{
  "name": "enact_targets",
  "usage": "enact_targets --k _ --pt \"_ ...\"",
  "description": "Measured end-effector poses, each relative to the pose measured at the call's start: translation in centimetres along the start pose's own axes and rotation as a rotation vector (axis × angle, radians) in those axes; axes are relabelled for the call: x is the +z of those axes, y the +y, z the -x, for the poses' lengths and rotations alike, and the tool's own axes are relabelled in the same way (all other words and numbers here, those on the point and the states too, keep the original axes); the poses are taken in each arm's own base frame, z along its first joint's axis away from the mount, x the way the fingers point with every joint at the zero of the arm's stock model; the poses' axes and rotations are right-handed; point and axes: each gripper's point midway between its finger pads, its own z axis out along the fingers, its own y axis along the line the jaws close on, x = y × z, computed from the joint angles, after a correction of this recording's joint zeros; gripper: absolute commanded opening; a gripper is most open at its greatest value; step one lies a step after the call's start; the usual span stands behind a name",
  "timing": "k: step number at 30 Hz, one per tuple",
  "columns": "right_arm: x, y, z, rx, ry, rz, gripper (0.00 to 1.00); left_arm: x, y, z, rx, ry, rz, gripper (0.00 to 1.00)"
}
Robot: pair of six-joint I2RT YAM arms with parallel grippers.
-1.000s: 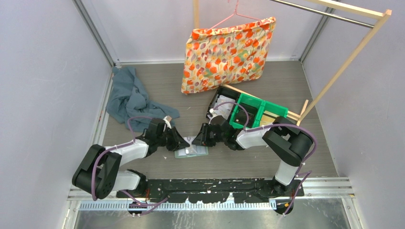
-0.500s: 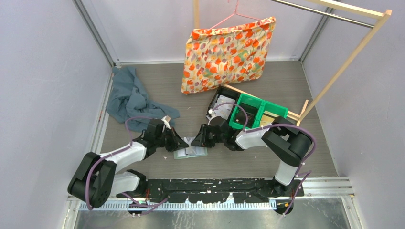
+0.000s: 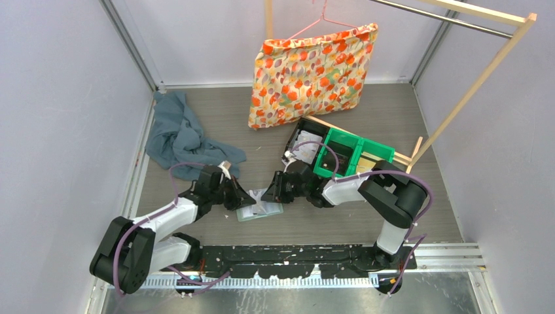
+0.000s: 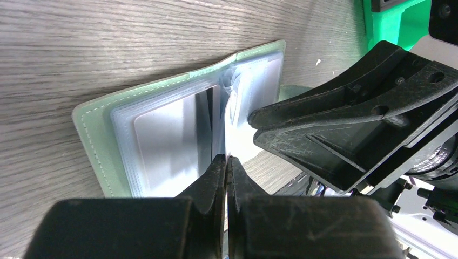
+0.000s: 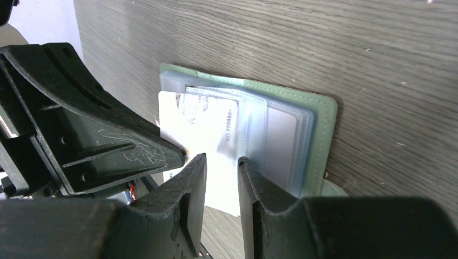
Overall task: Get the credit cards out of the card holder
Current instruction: Remove the credit card from the card holder.
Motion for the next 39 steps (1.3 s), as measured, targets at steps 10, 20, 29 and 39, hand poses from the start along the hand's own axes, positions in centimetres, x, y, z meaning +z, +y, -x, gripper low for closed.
enact_targets --k 10,20,29,39 --pt "0.0 0.0 0.0 0.000 0.000 0.000 0.33 -0.9 0.9 0.0 -0.019 -0.018 0.023 0.01" --pt "0.0 0.0 0.0 0.000 -0.001 0.000 0.33 -1.3 1.5 0.0 -0.035 -0.035 0.026 0.00" --pt "-0.7 0.0 -0.2 -0.002 0.000 -0.001 0.34 -1.1 1.8 -0.1 -0.050 -0.044 0.015 0.01" --pt "-0.7 0.7 -1.3 -0.037 0.025 0.007 0.34 -1.1 1.7 -0.1 -0.061 -0.050 0.007 0.01"
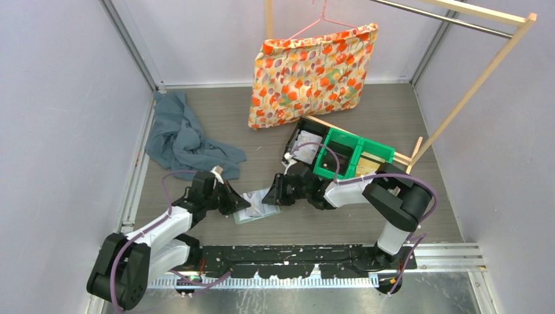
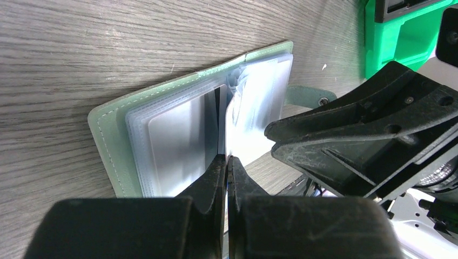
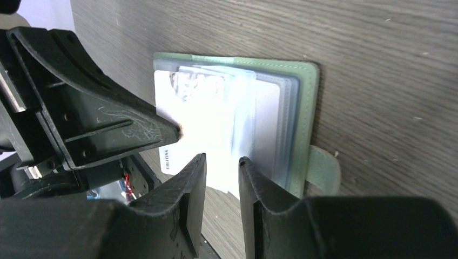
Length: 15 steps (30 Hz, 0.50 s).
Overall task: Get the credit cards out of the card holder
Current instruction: Remove the credit card from the card holder.
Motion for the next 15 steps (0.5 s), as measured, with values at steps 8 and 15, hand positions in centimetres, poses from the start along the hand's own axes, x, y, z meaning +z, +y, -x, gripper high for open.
enact_targets --k 8,15 --pt "1.0 0.1 0.1 0.004 0.007 -0.007 0.34 0.2 -0.1 -0.1 -0.003 0.011 -0.009 0.01" --pt "1.6 0.4 0.4 0.014 0.012 -0.010 0.32 0.3 -0.1 -0.1 -0.005 0.013 -0.008 0.17"
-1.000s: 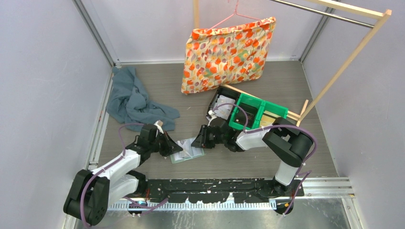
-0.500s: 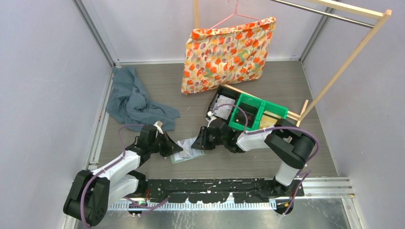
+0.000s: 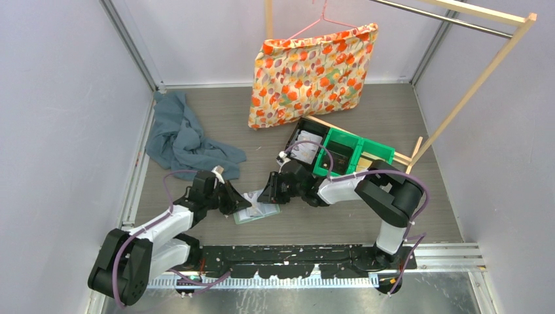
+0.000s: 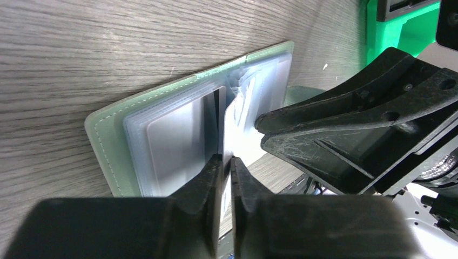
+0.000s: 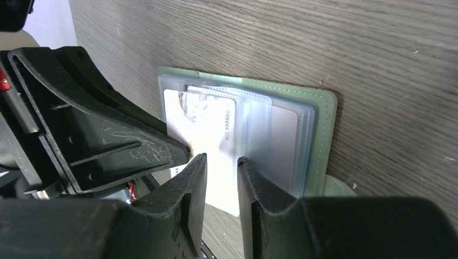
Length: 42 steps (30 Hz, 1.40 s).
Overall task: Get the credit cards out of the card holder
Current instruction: Remove the credit card from the card holder.
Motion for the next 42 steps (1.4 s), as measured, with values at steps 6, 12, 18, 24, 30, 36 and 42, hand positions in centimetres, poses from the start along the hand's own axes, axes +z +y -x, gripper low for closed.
enact_targets --k 6,12,18,24,30,36,42 --pt "0.0 0.0 0.0 0.006 0.001 -0.003 0.31 0.1 0.4 -0.1 -0.005 0.002 0.012 0.16" --pt "0.0 -0.1 0.0 0.007 0.001 -0.004 0.32 -0.2 0.5 -0.1 -0.006 -0.011 0.012 0.25" --pt "0.1 -0.1 0.0 0.007 0.002 -0.004 0.32 -0.9 0.0 -0.2 -0.005 -0.050 -0.029 0.36" --pt "0.2 0.0 0.0 0.007 0.004 -0.005 0.32 -0.8 0.4 -0.4 -0.023 -0.050 -0.030 0.13" --pt "0.2 0.0 0.0 0.007 0.004 -0.006 0.32 -0.6 0.7 -0.5 -0.036 -0.040 -0.023 0.01" --pt "0.2 0.0 0.0 0.007 0.004 -0.007 0.31 -0.9 0.2 -0.4 -0.024 -0.053 -0.041 0.00" --pt "0.2 0.0 0.0 0.008 0.006 -0.009 0.31 -1.5 0.2 -0.3 -0.018 -0.073 -0.036 0.00"
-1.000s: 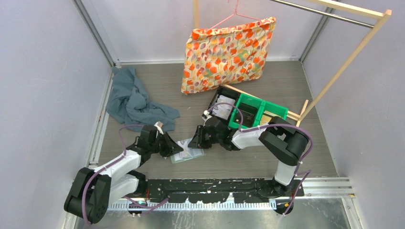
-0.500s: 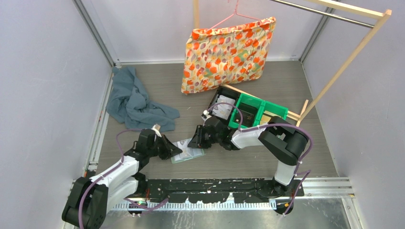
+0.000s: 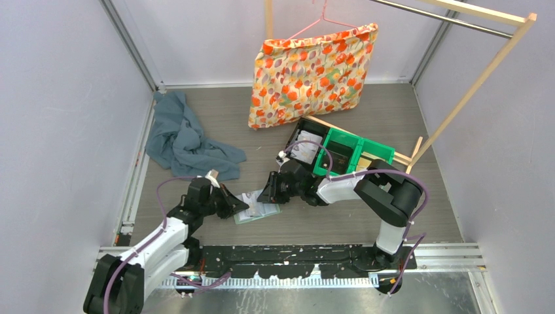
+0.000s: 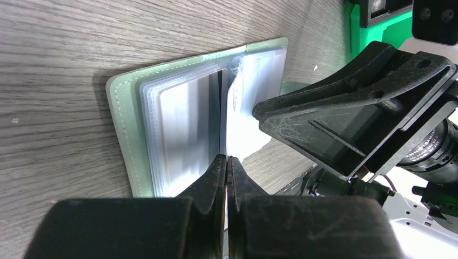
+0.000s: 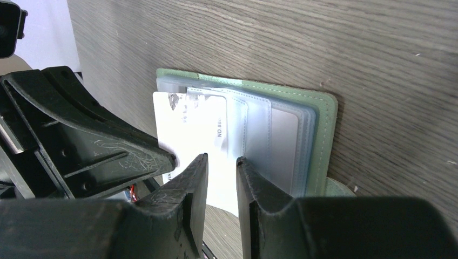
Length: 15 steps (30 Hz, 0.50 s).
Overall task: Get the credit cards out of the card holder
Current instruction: Remove the credit card from the card holder.
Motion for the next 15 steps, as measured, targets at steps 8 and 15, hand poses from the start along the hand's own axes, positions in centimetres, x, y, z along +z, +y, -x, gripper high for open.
enact_targets --k 8,15 --pt "0.0 0.0 0.0 0.000 0.000 0.000 0.31 -0.2 1.0 0.1 -0.008 -0.009 0.039 0.01" --pt "0.0 0.0 0.0 0.000 0.000 -0.001 0.31 -0.7 1.6 0.4 -0.003 -0.019 0.082 0.01"
